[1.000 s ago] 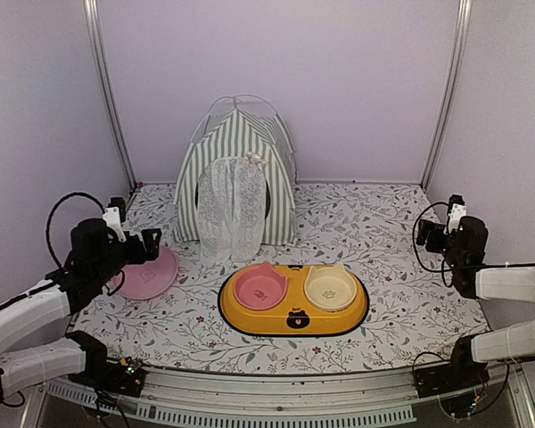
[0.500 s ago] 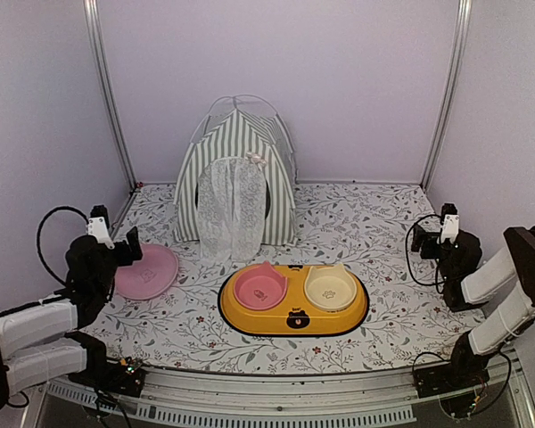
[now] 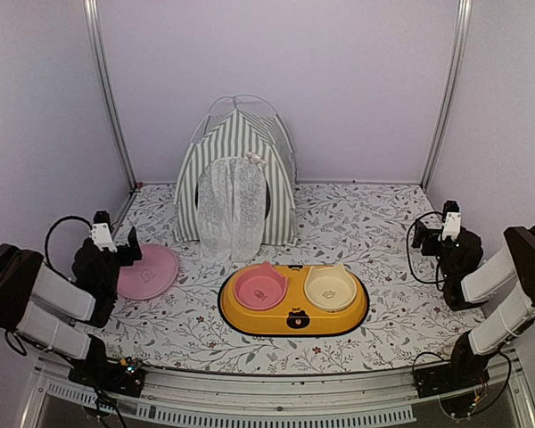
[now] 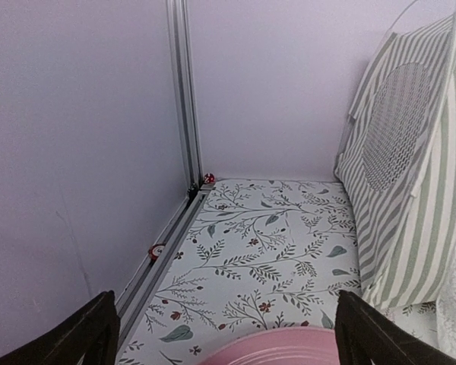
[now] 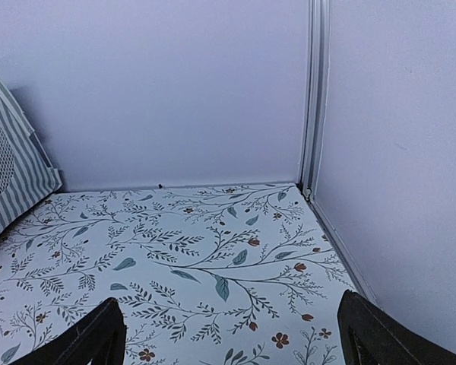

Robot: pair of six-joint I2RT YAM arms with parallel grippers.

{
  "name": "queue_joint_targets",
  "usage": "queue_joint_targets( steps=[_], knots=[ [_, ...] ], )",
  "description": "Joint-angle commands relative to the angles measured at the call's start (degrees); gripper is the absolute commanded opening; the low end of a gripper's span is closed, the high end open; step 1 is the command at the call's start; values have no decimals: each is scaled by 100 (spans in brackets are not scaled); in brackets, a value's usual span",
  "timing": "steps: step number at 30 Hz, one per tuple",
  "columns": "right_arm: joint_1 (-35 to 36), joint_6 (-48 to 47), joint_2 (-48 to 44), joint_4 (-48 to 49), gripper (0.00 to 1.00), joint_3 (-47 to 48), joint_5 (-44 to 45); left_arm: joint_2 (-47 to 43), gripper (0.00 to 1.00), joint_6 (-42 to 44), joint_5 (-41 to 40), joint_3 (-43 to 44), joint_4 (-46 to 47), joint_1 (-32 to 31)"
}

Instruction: Set up the pet tent

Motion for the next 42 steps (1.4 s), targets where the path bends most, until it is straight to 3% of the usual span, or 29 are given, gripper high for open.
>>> queue_joint_targets(
  steps=[1, 4, 11, 14, 42],
  knots=[
    [-38, -46, 34, 166, 99, 76, -77, 933, 99, 314, 260, 109, 1771, 74],
    [-38, -46, 38, 157, 99, 76, -79, 1548, 100, 432, 277, 62, 2584, 58],
    [-42, -46, 34, 151, 99, 76, -85, 1215, 99, 262, 1122, 882, 428, 331],
    [-36, -44, 39, 153, 99, 80, -84, 1220, 99, 145, 1538, 982, 251, 573],
    [-33, -41, 52, 174, 99, 75, -86, 1217, 99, 137, 1559, 974, 281, 578]
  ],
)
